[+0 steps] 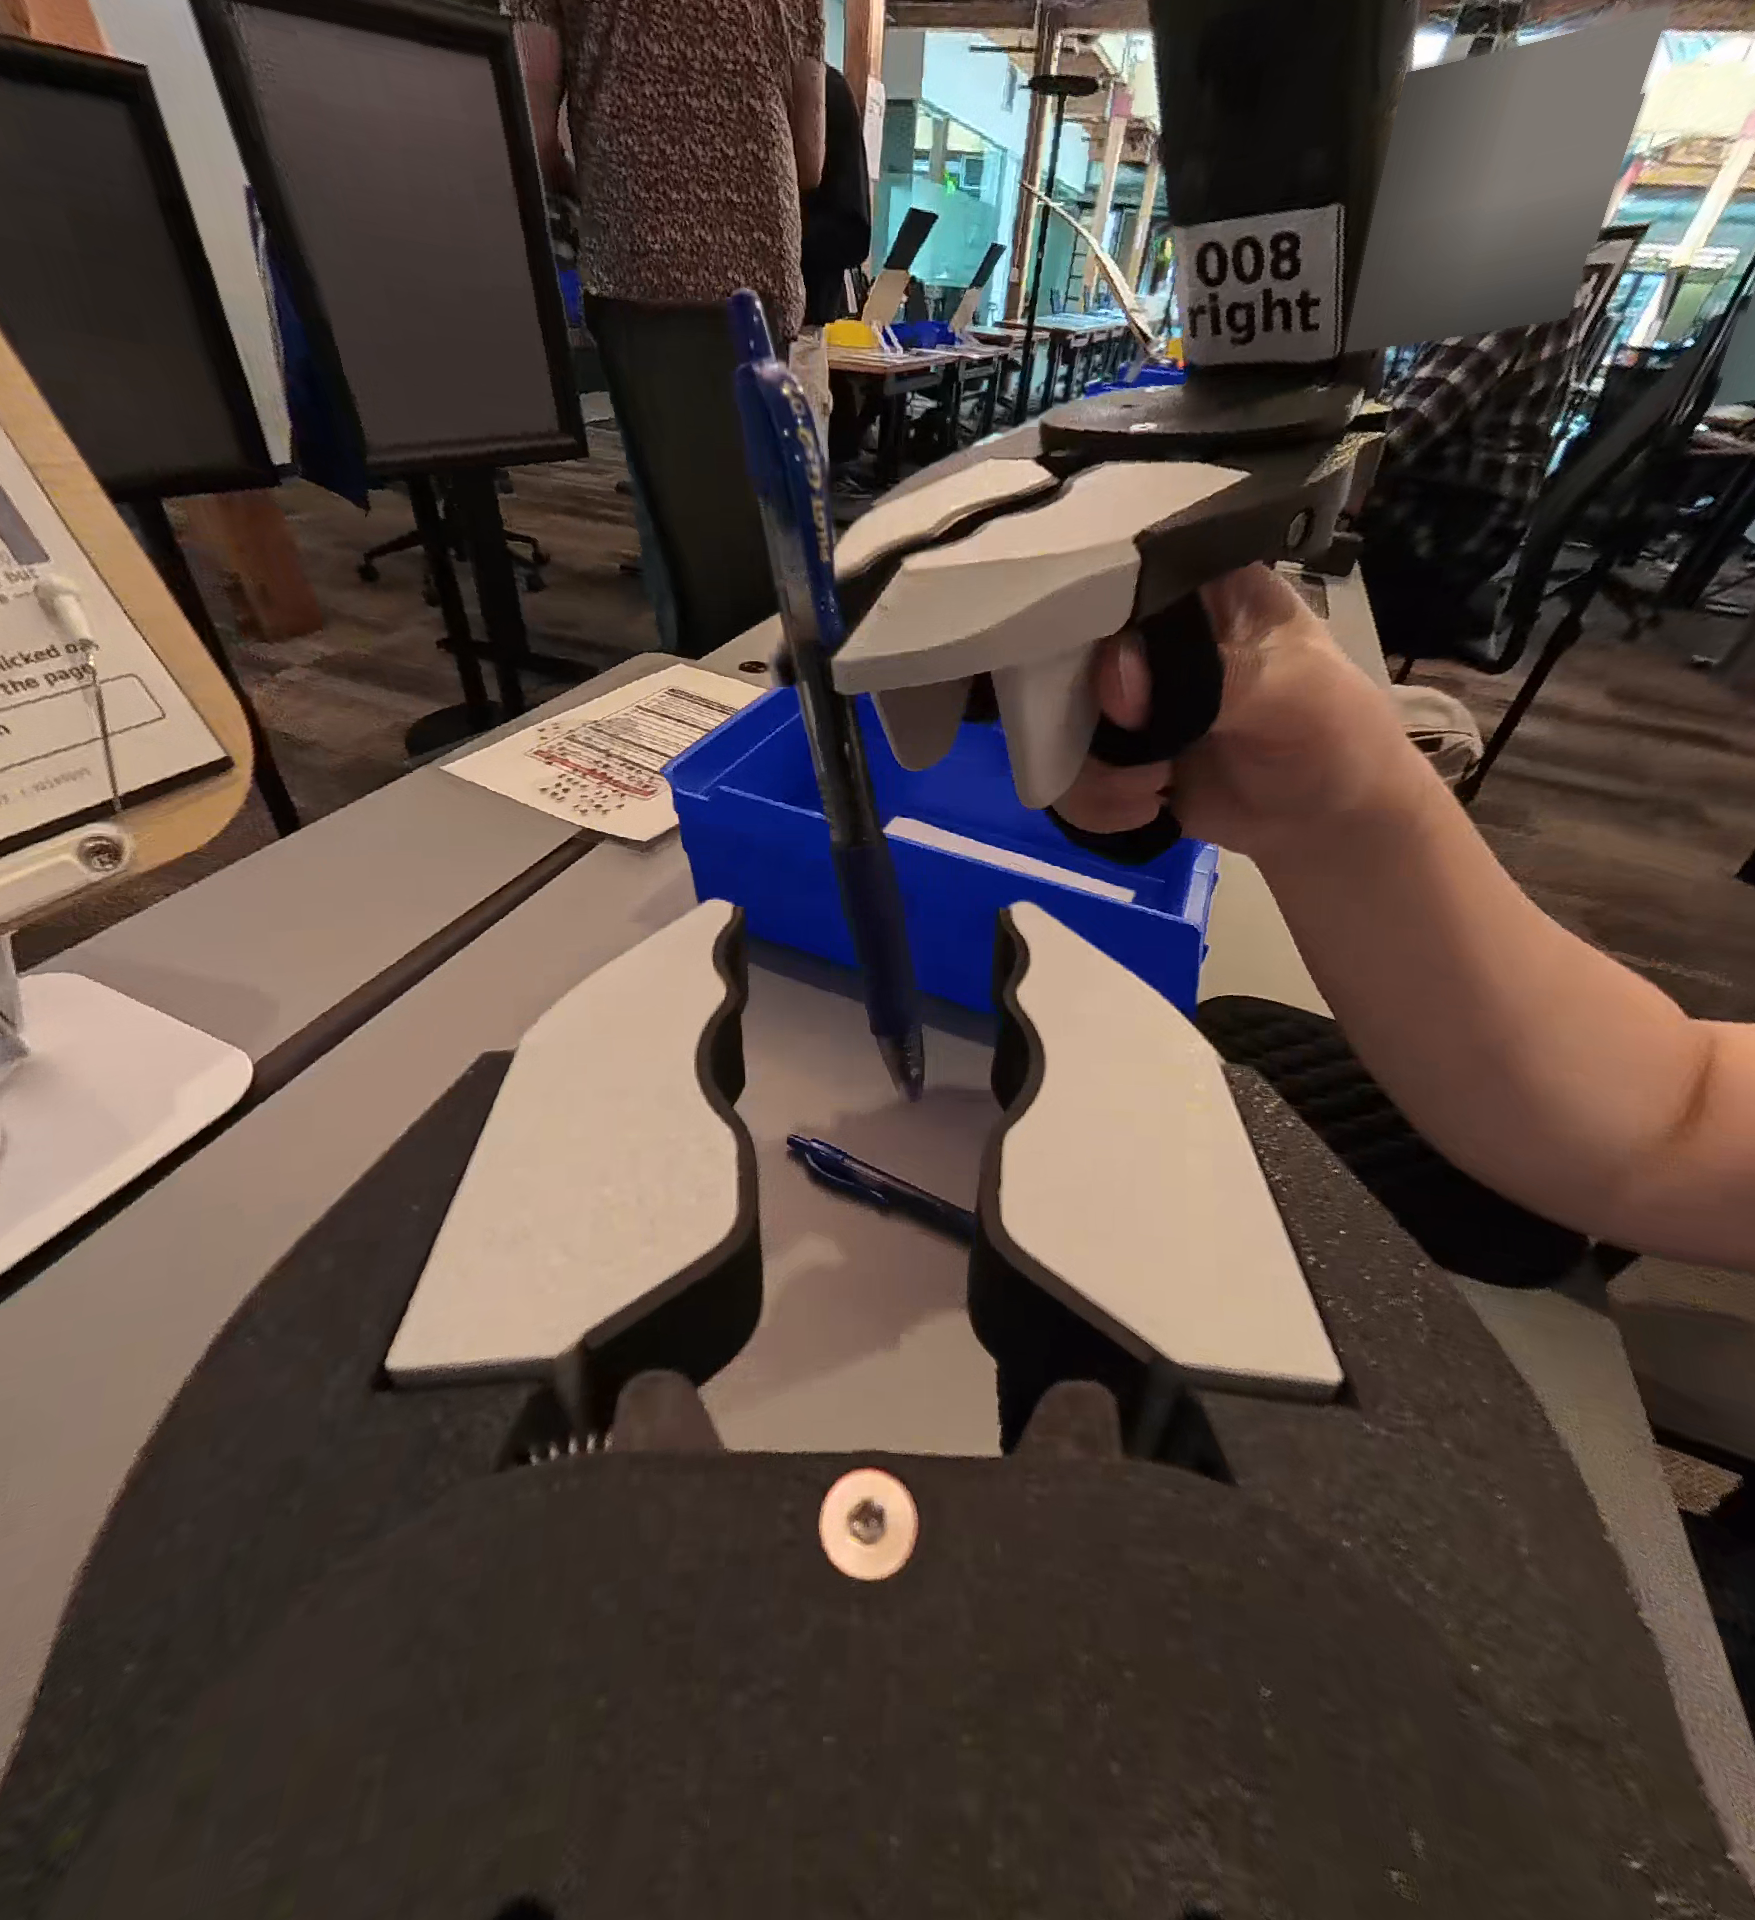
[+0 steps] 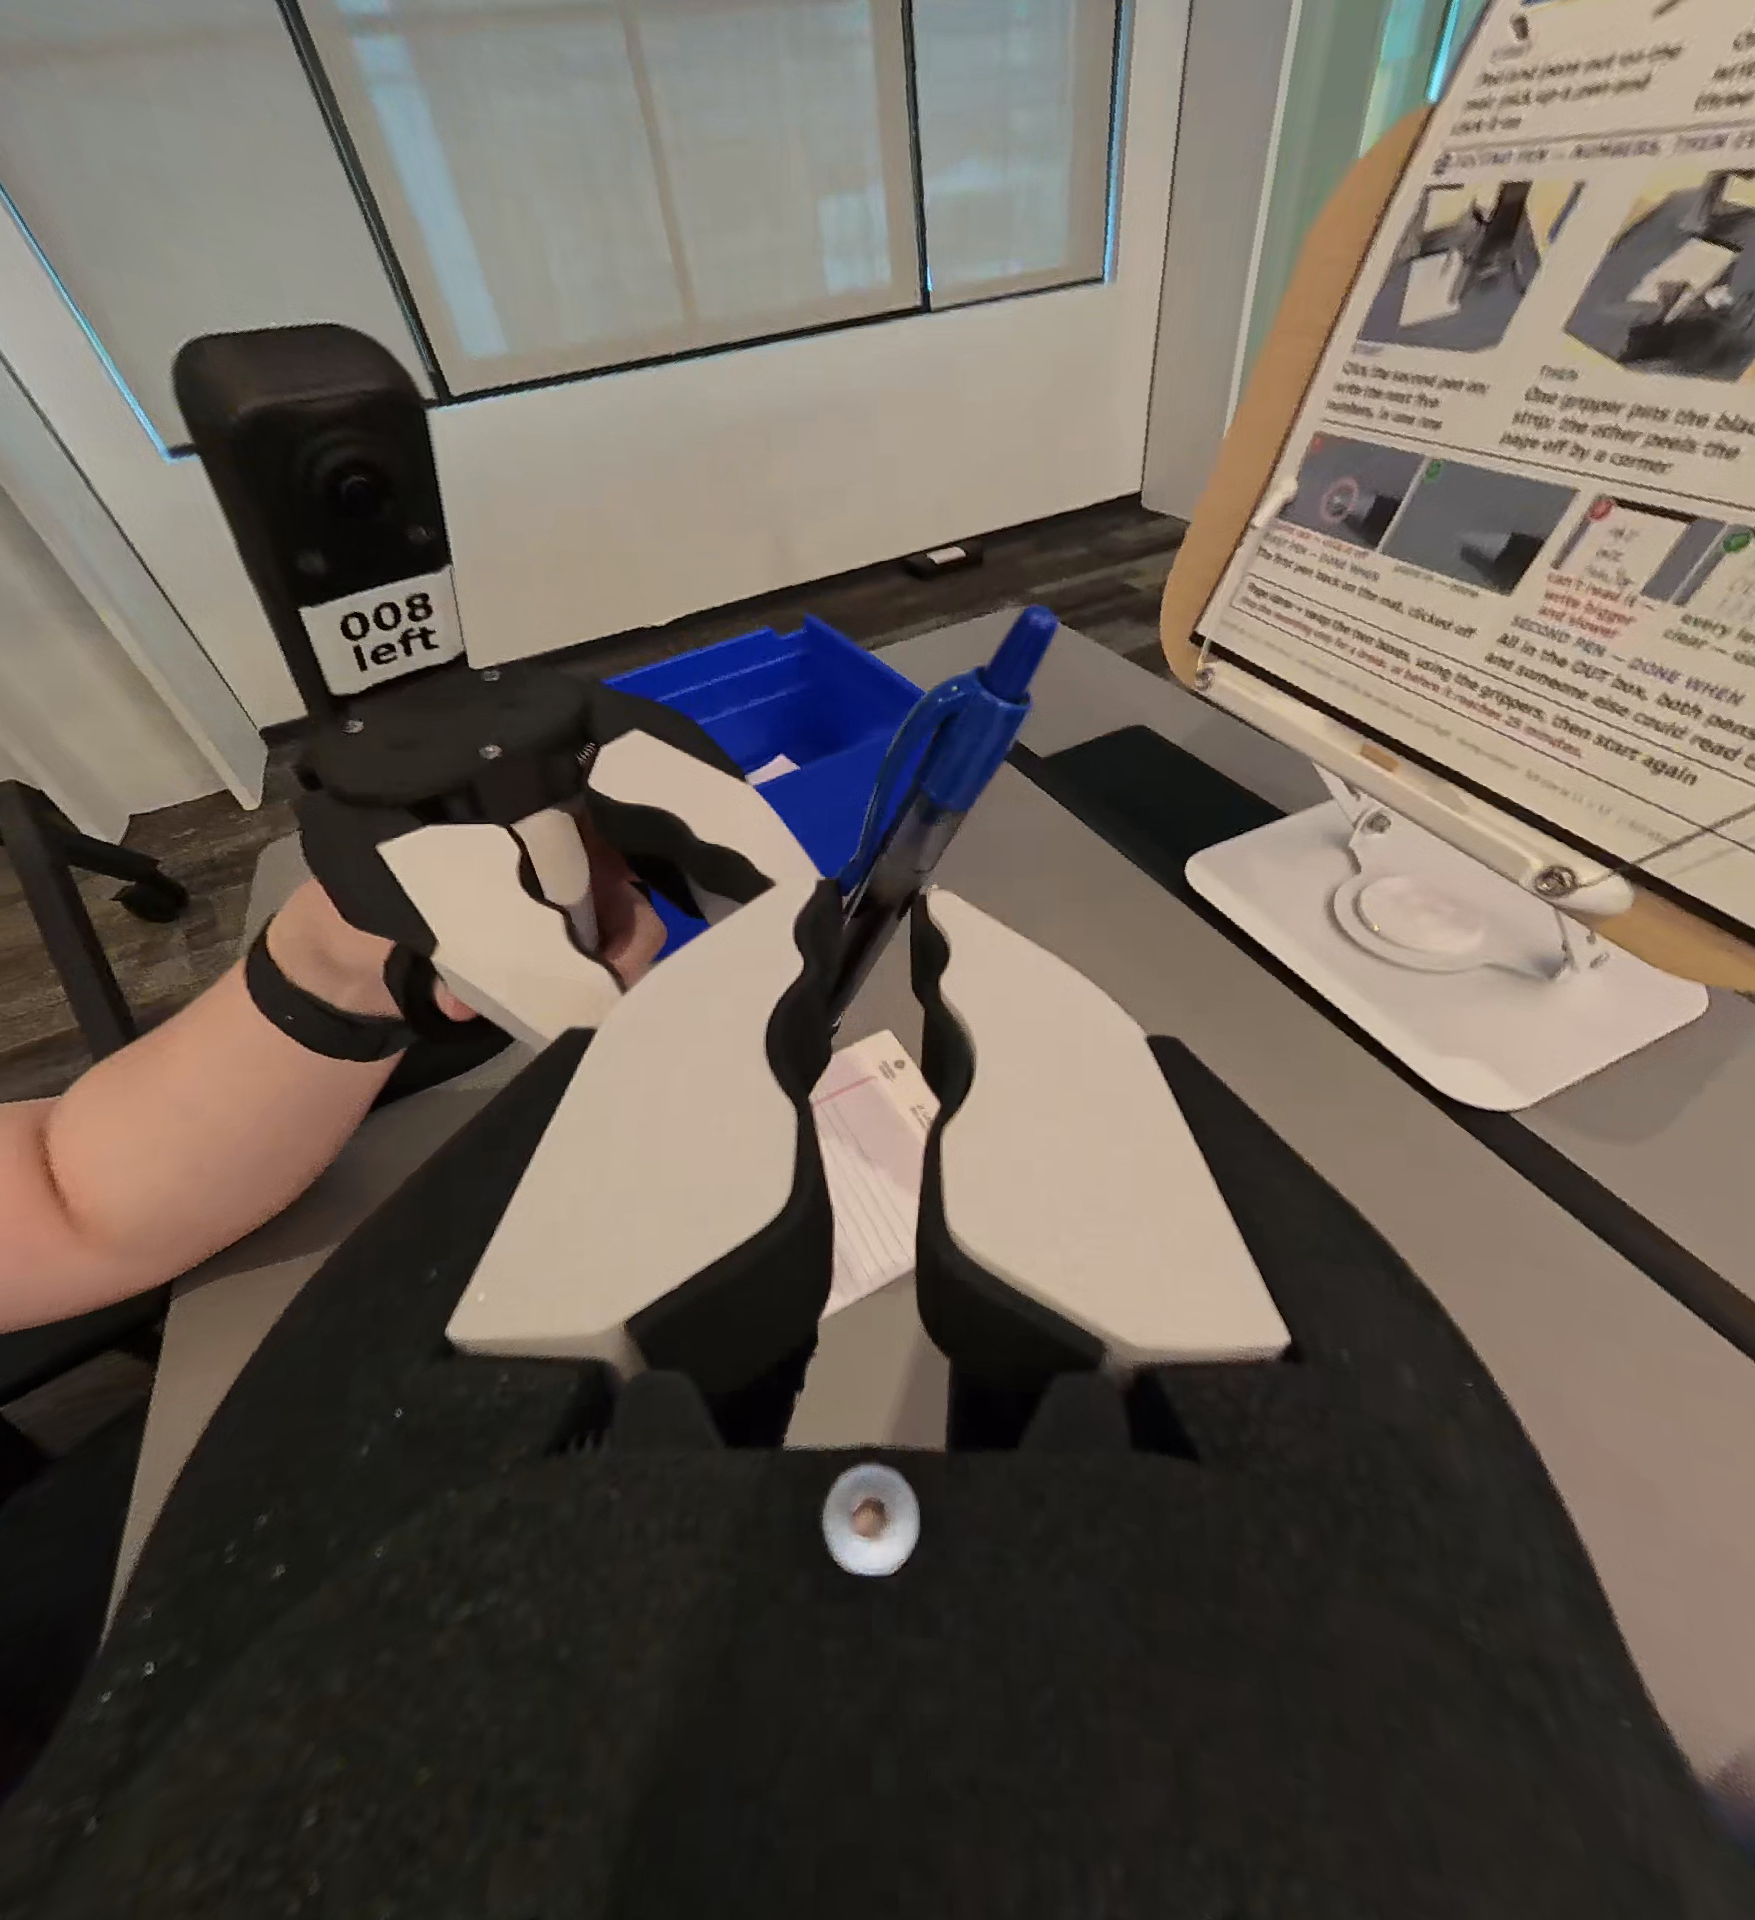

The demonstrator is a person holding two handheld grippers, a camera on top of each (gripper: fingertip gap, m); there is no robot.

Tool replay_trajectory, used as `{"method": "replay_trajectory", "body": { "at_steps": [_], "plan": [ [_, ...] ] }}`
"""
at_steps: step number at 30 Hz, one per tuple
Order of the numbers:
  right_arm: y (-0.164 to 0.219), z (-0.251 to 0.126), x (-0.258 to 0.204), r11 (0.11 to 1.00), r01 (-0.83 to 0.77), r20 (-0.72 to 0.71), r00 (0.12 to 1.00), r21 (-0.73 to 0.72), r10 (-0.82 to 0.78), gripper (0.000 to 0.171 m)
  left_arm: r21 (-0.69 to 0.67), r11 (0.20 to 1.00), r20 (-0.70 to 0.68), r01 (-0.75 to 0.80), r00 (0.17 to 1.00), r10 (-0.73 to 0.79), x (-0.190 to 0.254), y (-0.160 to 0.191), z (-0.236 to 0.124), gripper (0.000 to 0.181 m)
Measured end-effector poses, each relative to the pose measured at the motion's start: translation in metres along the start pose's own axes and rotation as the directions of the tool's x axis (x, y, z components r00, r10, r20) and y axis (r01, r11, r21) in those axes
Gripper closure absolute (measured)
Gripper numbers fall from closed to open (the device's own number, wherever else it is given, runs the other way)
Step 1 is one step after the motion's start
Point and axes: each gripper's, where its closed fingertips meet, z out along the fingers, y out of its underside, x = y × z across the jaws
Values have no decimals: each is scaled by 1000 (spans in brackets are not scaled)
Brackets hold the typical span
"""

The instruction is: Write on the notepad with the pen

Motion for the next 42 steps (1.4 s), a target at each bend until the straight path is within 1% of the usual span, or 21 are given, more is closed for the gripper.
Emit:
{"method": "replay_trajectory", "body": {
  "at_steps": [2,3,9,10,13,16,18,19,20,21,22,24,26,28,31,34,37,39,42],
  "plan": [
    [-3,0,-8,1000,15,48,999,16,-15,159,11,1000,25,-12,1000,12,0,-2,3,137],
    [-3,0,-9,1000,13,49,999,17,-14,158,13,1000,37,-16,999,15,-1,-1,4,137],
    [-5,2,-5,999,-5,-5,1000,39,5,159,-48,997,99,-60,993,65,-5,10,12,140],
    [-5,3,-5,999,-7,-9,1000,37,8,159,-62,996,110,-69,991,75,-6,13,15,143],
    [-2,5,-4,1000,5,-23,1000,23,-4,159,-94,991,148,-100,982,113,-10,17,17,167],
    [-1,5,-5,1000,11,-16,1000,12,-11,158,-101,992,152,-79,984,94,-12,19,16,169],
    [-5,3,-8,998,45,4,999,41,-45,158,-51,998,101,-25,994,30,-8,13,14,170],
    [-8,1,-10,996,65,18,998,61,-67,157,-25,1000,51,11,999,-10,-3,10,14,170],
    [-11,0,-12,994,78,25,996,72,-80,150,-7,999,-7,46,999,-46,3,7,13,170],
    [-12,-1,-12,993,87,27,996,80,-90,136,13,997,-57,76,996,-75,8,4,12,170],
    [-14,-2,-12,992,93,31,995,91,-96,126,39,994,-99,100,990,-96,13,0,12,171],
    [-20,-6,-17,985,89,90,991,150,-104,121,72,987,-198,144,972,-127,26,-6,11,170],
    [-30,-12,-29,970,28,207,975,243,-80,119,81,981,-292,174,946,-143,39,-9,10,170],
    [-39,-20,-39,951,-56,322,946,303,-47,121,81,980,-353,183,924,-144,49,-10,9,170],
    [-46,-28,-47,932,-115,409,912,345,-39,126,68,980,-388,186,910,-145,55,-8,11,170],
    [-43,-27,-51,941,-113,432,901,319,-38,132,74,978,-412,197,899,-150,59,-8,11,170],
    [-43,-27,-54,940,-107,439,897,323,-48,141,66,981,-430,183,892,-137,64,-6,12,170],
    [-41,-30,-60,941,-84,470,878,329,-86,159,68,982,-430,177,893,-131,65,-6,12,170],
    [-38,-30,-63,948,-25,450,884,316,-126,159,61,985,-448,163,886,-119,67,-3,12,170]
  ]
}}
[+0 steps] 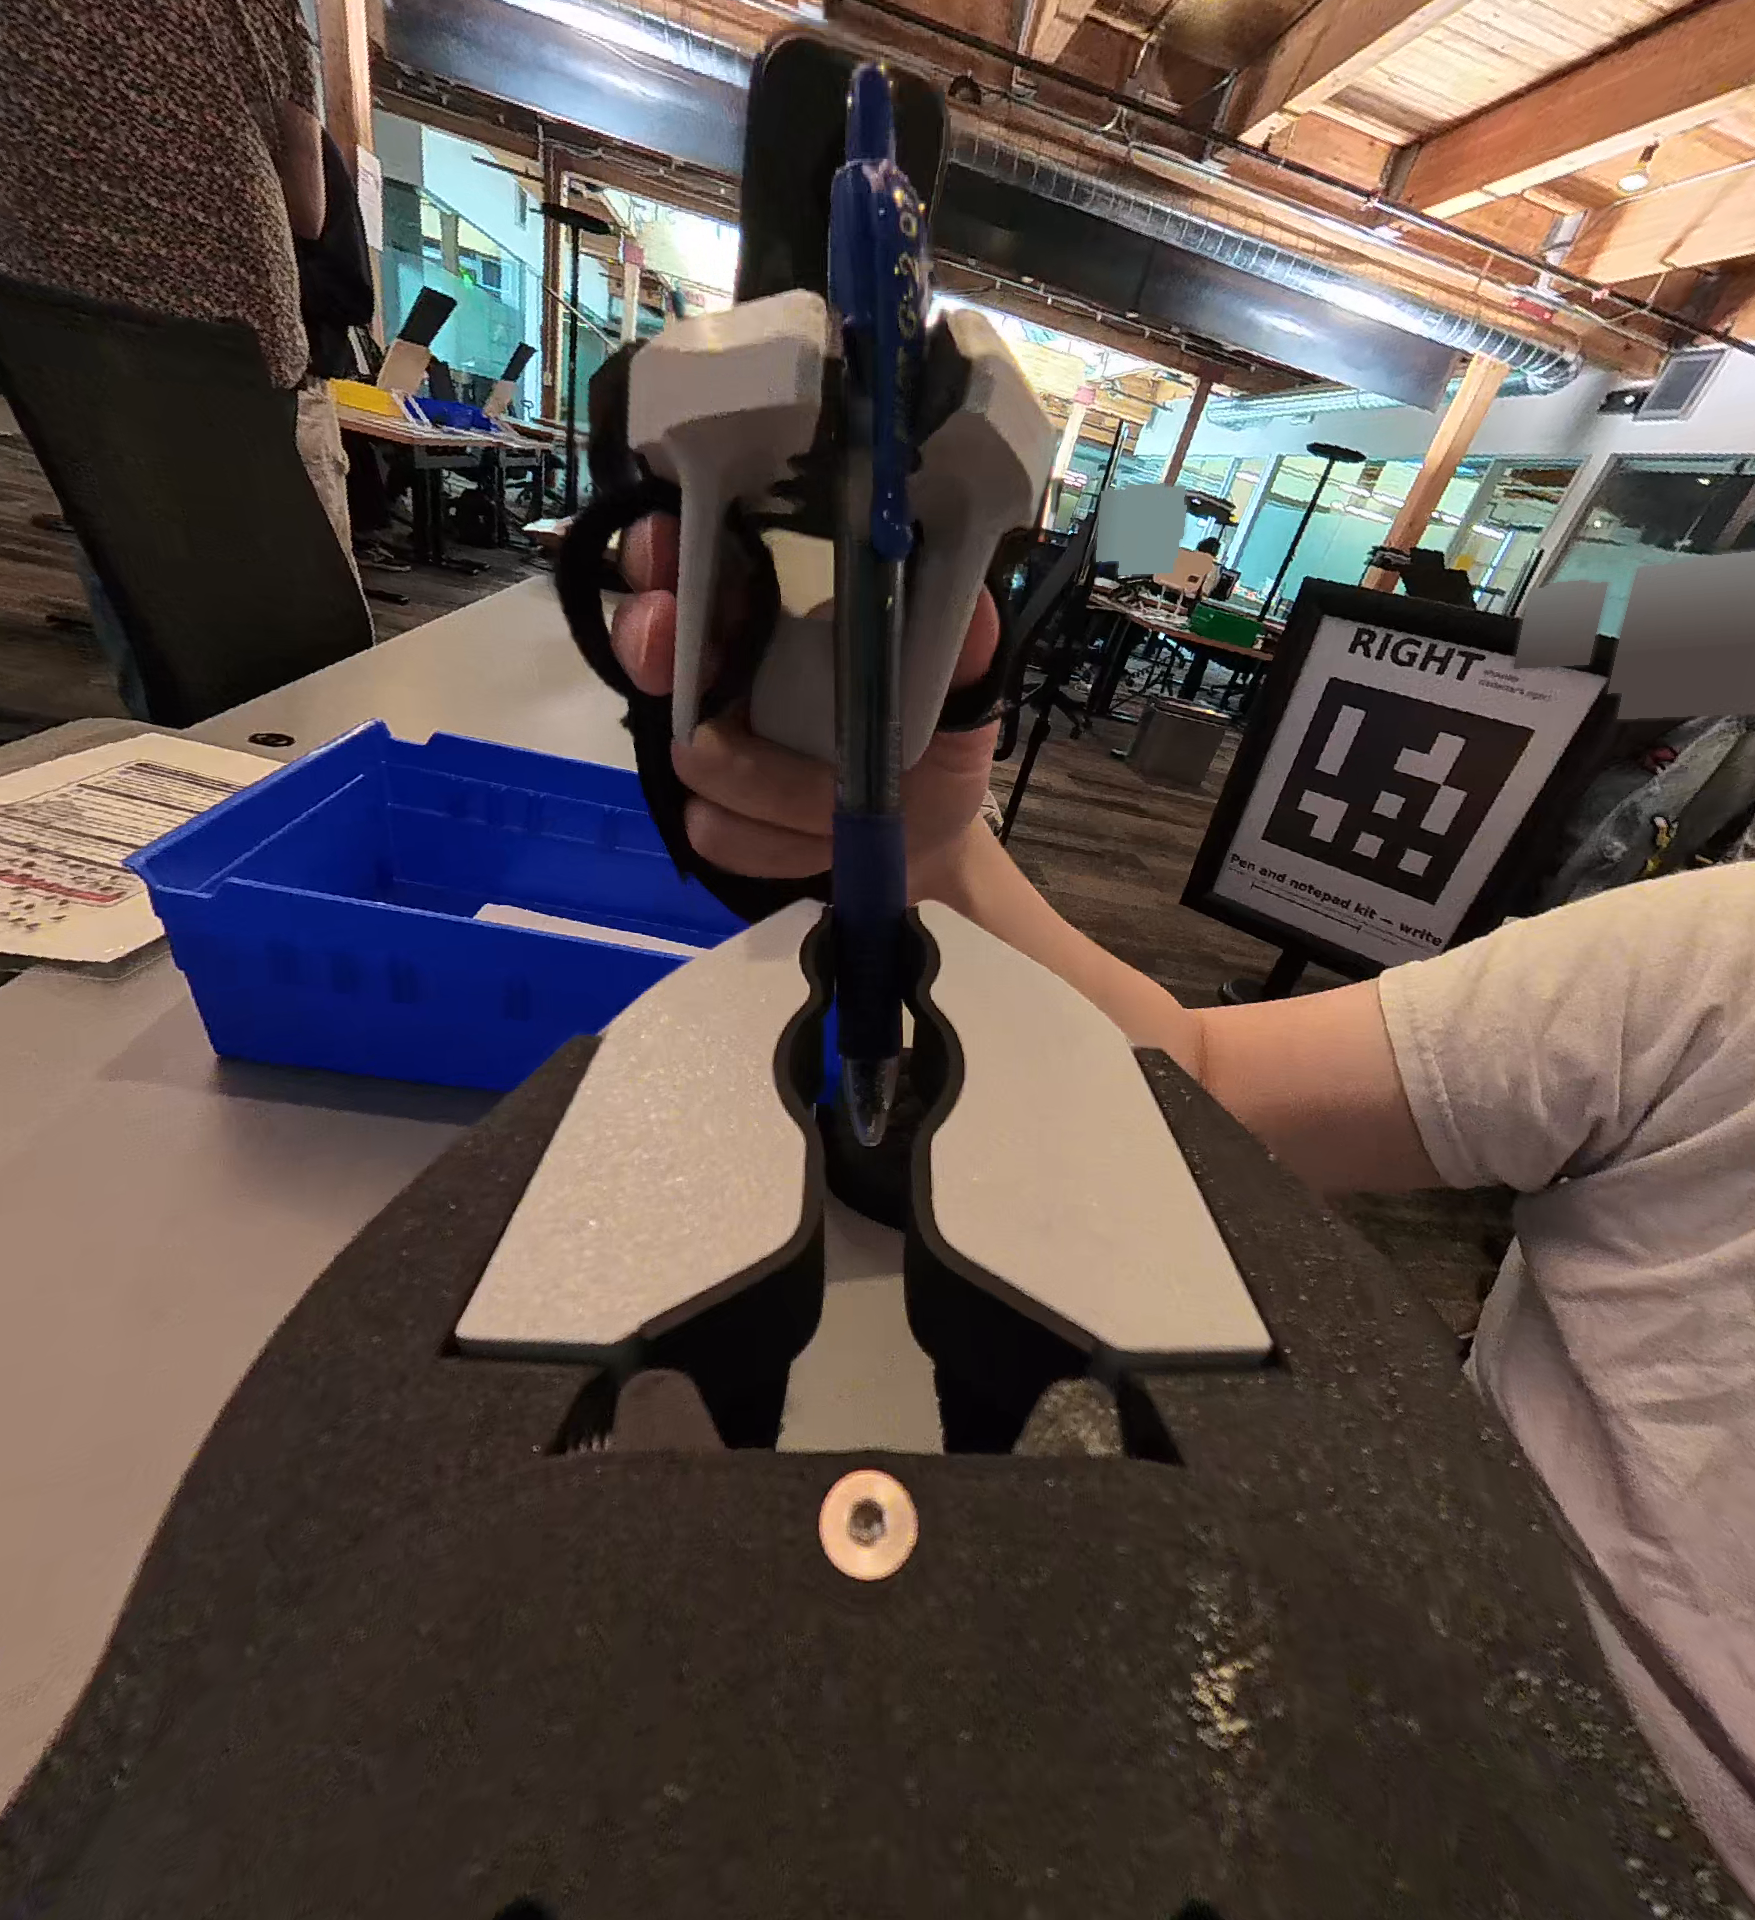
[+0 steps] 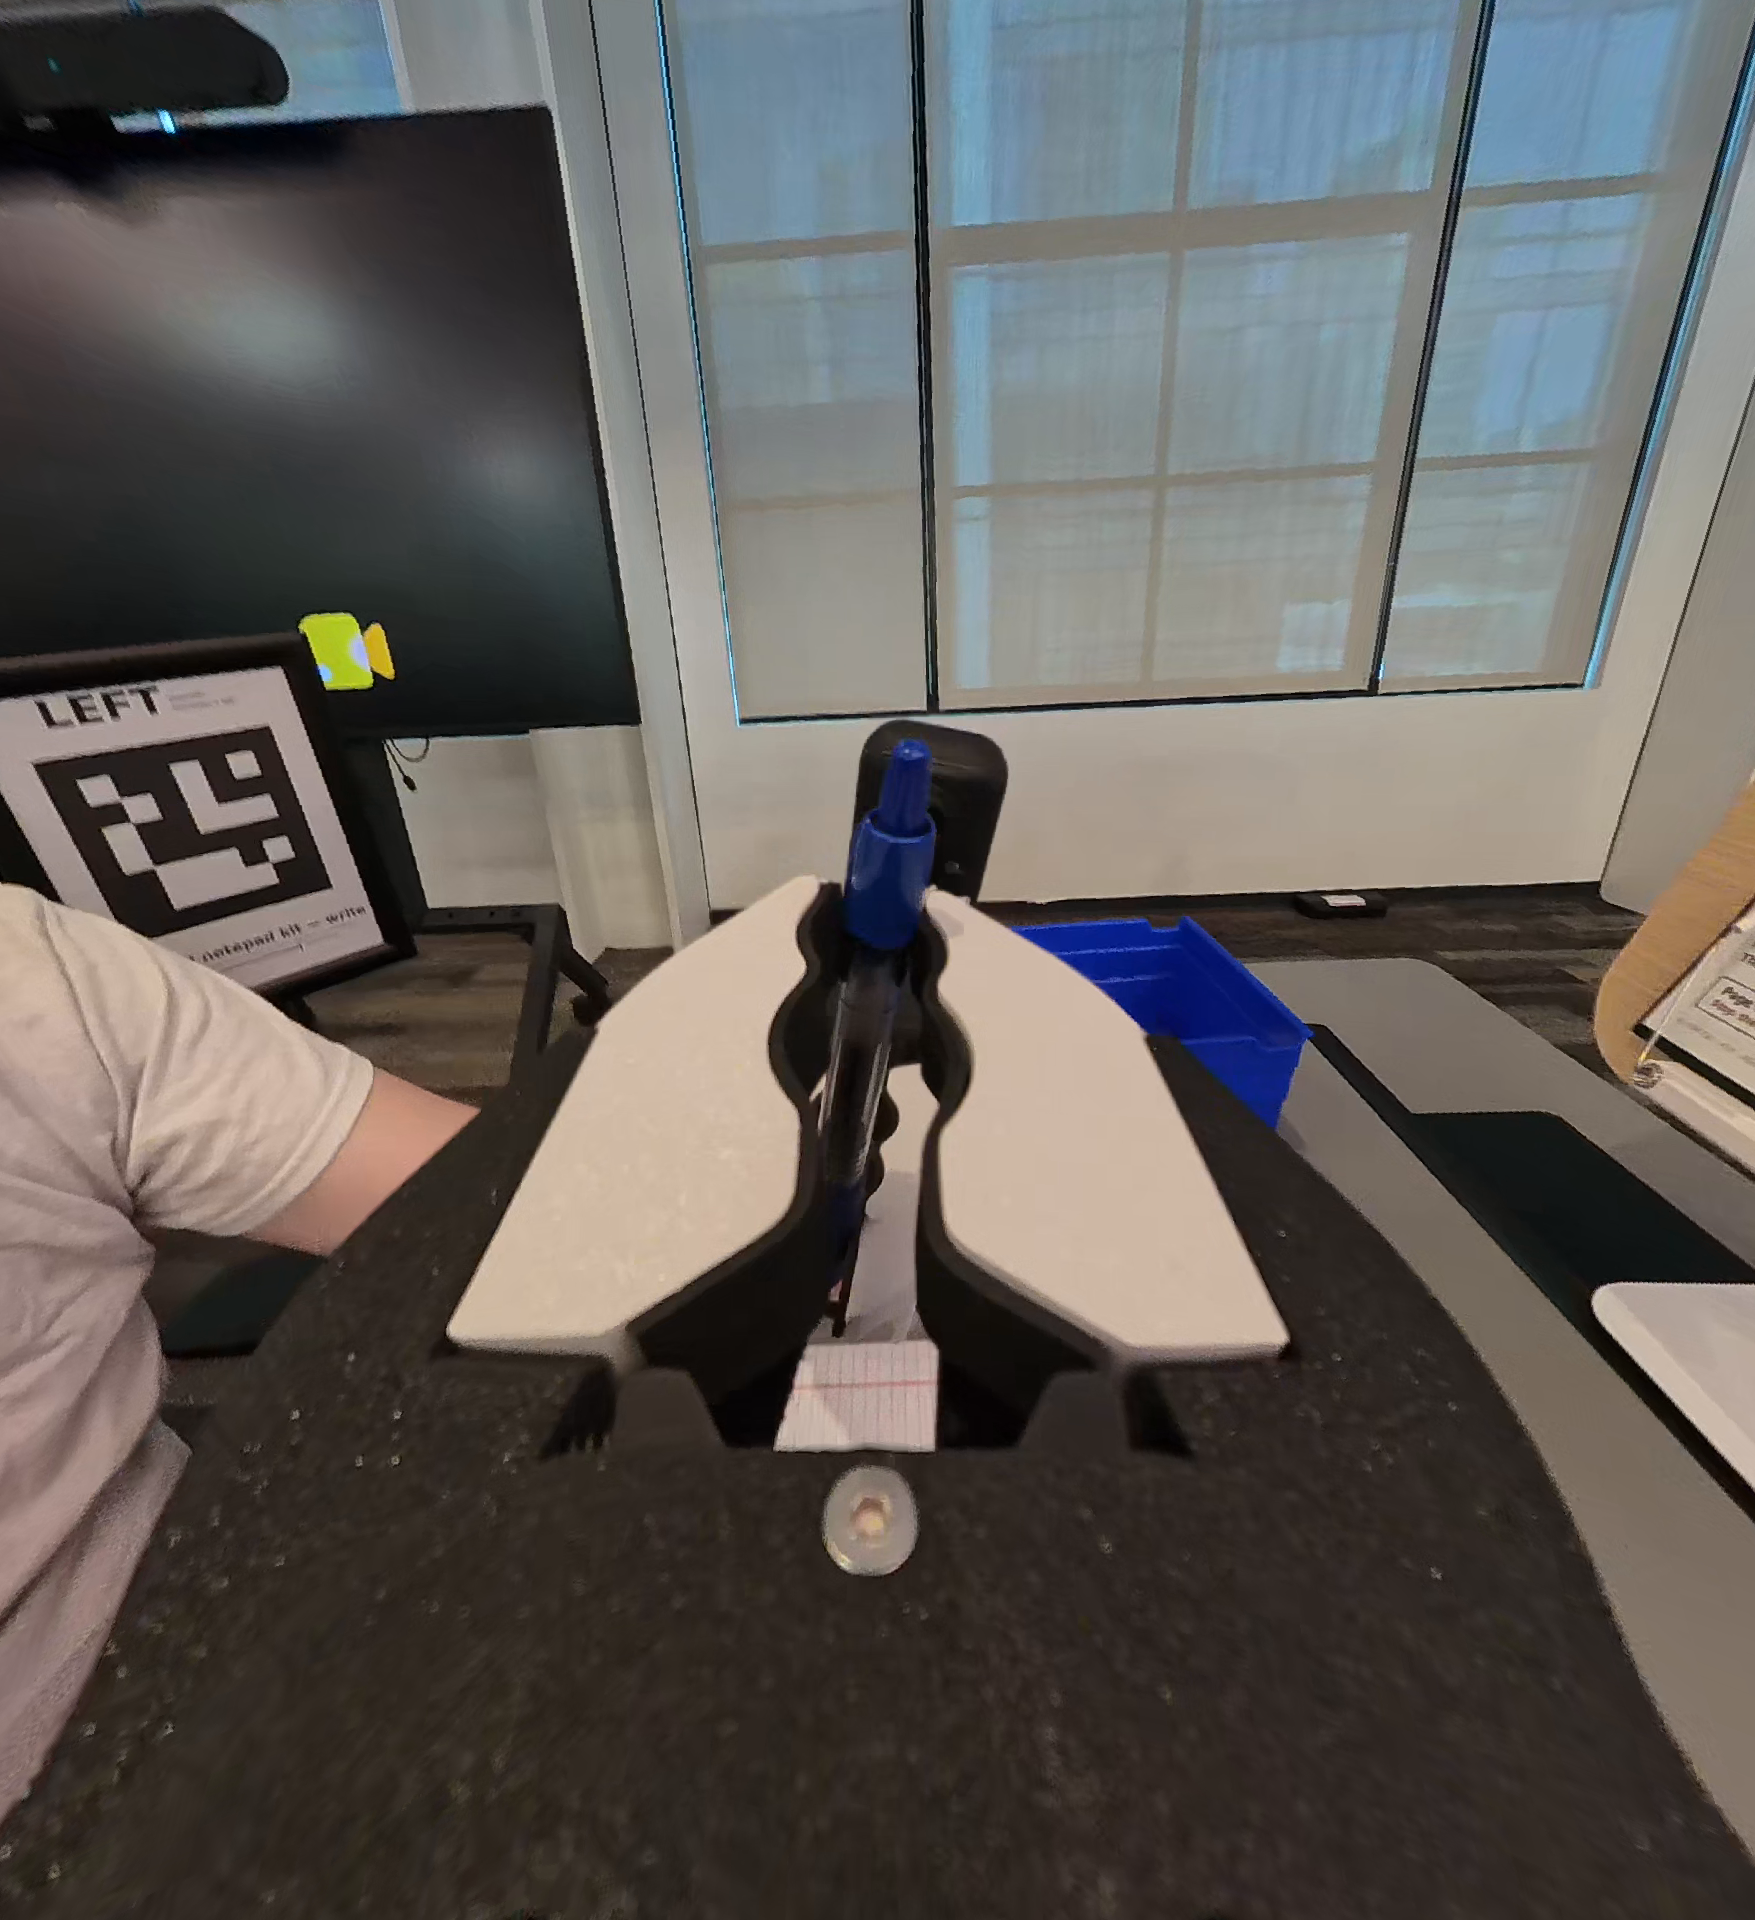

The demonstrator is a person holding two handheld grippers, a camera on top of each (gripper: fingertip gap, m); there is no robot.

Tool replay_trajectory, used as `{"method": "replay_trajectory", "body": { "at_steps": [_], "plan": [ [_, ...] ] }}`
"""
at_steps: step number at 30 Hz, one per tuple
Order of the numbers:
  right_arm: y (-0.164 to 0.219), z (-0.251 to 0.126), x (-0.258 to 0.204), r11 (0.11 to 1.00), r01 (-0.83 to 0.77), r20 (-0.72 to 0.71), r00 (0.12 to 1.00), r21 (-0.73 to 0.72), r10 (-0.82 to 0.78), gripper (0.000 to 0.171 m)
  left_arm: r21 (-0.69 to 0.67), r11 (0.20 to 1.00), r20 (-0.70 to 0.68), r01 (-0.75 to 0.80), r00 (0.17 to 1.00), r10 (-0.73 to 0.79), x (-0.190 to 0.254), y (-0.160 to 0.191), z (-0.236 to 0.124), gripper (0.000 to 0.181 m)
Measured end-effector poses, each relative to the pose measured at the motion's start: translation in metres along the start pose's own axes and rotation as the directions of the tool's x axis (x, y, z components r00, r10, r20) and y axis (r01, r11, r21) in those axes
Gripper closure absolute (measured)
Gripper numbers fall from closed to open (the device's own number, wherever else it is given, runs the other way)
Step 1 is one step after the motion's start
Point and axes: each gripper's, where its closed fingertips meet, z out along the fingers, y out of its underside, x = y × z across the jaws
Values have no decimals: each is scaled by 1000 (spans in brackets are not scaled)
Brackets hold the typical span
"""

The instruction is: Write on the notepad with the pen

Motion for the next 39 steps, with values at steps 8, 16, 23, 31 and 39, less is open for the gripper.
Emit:
{"method": "replay_trajectory", "body": {
  "at_steps": [8,16,23,31,39],
  "plan": [
    [-2,5,-10,993,120,3,993,3,-120,161,29,999,-42,-35,998,36,7,-1,3,170],
    [-1,9,-23,1000,24,100,995,-17,-22,165,27,996,-67,-80,994,82,13,2,5,170],
    [-3,8,-21,999,34,67,997,-23,-32,166,61,995,-56,-81,995,84,10,-2,1,170],
    [-3,8,-16,999,-52,85,995,9,51,166,63,996,-42,-64,997,67,6,-1,3,170],
    [1,8,-13,1000,-14,40,999,-25,15,166,75,996,-40,-41,998,44,3,1,5,170]
  ]
}}
